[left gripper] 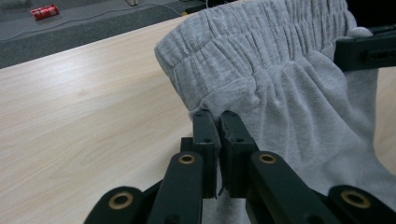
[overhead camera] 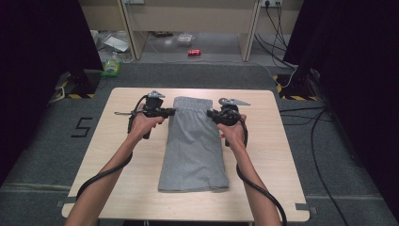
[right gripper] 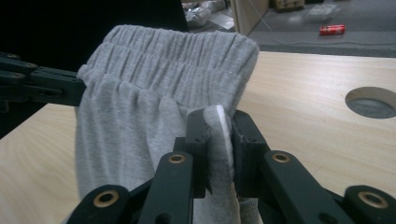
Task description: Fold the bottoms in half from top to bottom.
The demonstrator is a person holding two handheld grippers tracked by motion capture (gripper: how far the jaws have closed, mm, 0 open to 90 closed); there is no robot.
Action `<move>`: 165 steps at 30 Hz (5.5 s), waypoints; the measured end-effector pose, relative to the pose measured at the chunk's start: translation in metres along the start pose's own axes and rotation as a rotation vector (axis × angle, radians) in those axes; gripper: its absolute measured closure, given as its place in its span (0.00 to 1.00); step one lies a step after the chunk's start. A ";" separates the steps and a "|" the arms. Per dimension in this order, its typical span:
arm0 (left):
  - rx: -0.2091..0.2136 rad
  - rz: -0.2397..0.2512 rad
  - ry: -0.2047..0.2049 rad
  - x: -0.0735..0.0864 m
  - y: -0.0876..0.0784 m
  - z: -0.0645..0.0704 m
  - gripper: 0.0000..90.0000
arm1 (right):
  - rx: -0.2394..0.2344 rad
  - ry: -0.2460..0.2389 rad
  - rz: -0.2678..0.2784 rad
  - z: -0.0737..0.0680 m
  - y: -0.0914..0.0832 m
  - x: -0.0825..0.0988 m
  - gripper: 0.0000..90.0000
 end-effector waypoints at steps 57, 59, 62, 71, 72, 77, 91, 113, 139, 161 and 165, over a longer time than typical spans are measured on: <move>0.291 0.107 0.039 0.119 -0.082 0.090 0.76 | -0.132 -0.098 -0.007 -0.067 -0.128 0.112 0.72; 0.290 0.113 0.015 0.115 -0.083 0.086 0.72 | -0.116 -0.102 -0.019 -0.065 -0.124 0.109 0.72; 0.264 0.119 -0.009 0.110 -0.082 0.077 0.68 | -0.106 -0.105 -0.048 -0.063 -0.114 0.105 0.71; 0.178 0.051 -0.067 0.122 -0.069 0.049 0.58 | -0.189 -0.102 -0.173 -0.080 -0.069 0.100 0.69; 0.170 0.040 -0.070 0.125 -0.068 0.047 0.57 | -0.196 -0.100 -0.185 -0.083 -0.066 0.101 0.69; 0.129 0.017 -0.094 0.132 -0.064 0.031 0.54 | -0.256 -0.148 -0.251 -0.100 -0.064 0.120 0.73; 0.068 -0.051 -0.097 0.156 -0.057 0.014 0.49 | -0.273 -0.226 -0.343 -0.117 -0.086 0.187 0.76; 0.039 -0.125 0.030 0.186 -0.053 0.051 0.28 | -0.191 -0.238 -0.214 -0.103 -0.068 0.111 0.53; -0.022 -0.086 0.132 0.189 -0.047 0.053 0.19 | -0.161 -0.229 -0.214 -0.105 0.019 0.049 0.46; -0.022 -0.086 0.132 0.189 -0.047 0.053 0.19 | -0.135 -0.238 -0.296 -0.114 0.050 0.052 0.83; -0.022 -0.086 0.132 0.189 -0.047 0.053 0.19 | -0.125 -0.280 -0.263 -0.117 0.028 0.055 0.93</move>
Point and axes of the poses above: each handheld gripper's, and its own axes: y roughly forward along the jaws, x roughly out of its underside, z roughly to its right, the point moved 9 cm from there along y, roughly forward along the jaws, and after that the axes turned 2 degrees about -z, right-handed, at the moved point
